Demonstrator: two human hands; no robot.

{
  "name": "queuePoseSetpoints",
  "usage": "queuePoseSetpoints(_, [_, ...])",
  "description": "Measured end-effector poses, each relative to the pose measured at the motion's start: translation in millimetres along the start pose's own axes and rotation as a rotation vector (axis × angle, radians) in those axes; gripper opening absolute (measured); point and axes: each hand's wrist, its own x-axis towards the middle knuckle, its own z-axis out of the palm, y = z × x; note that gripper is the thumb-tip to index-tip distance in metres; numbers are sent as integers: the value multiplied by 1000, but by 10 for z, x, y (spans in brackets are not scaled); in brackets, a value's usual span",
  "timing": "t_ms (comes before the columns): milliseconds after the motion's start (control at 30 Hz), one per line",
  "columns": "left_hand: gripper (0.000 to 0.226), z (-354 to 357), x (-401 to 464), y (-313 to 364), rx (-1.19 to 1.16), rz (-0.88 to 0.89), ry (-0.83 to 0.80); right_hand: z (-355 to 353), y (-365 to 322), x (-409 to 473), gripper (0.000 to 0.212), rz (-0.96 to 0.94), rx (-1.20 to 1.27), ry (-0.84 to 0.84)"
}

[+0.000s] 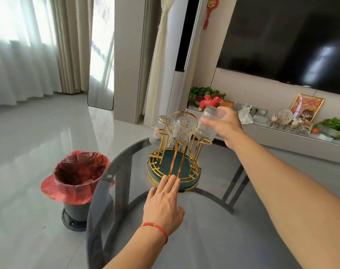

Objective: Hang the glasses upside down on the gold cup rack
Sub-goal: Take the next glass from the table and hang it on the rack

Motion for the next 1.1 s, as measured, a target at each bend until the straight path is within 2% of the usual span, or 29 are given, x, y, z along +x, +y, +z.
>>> queuePoseSetpoints(533, [80, 27, 20, -12, -12, -15, -9, 253, 167, 11, 96, 132, -158, -383])
queuePoseSetpoints(700, [80, 39, 15, -6, 28, -25, 1, 86, 201, -181, 102, 120, -78, -427])
queuePoseSetpoints(800, [81, 32, 8, -18, 57, -14, -14, -157, 212, -459, 90, 65, -42, -389])
queuePoseSetpoints(1000, [75, 2, -96, 68, 79, 17, 10, -1087, 278, -1382, 47, -115, -85, -351])
queuePoseSetpoints(1100, [64, -49, -210, 356, 43, 152, 67, -1687, 375, -2024, 35, -222, -169, -272])
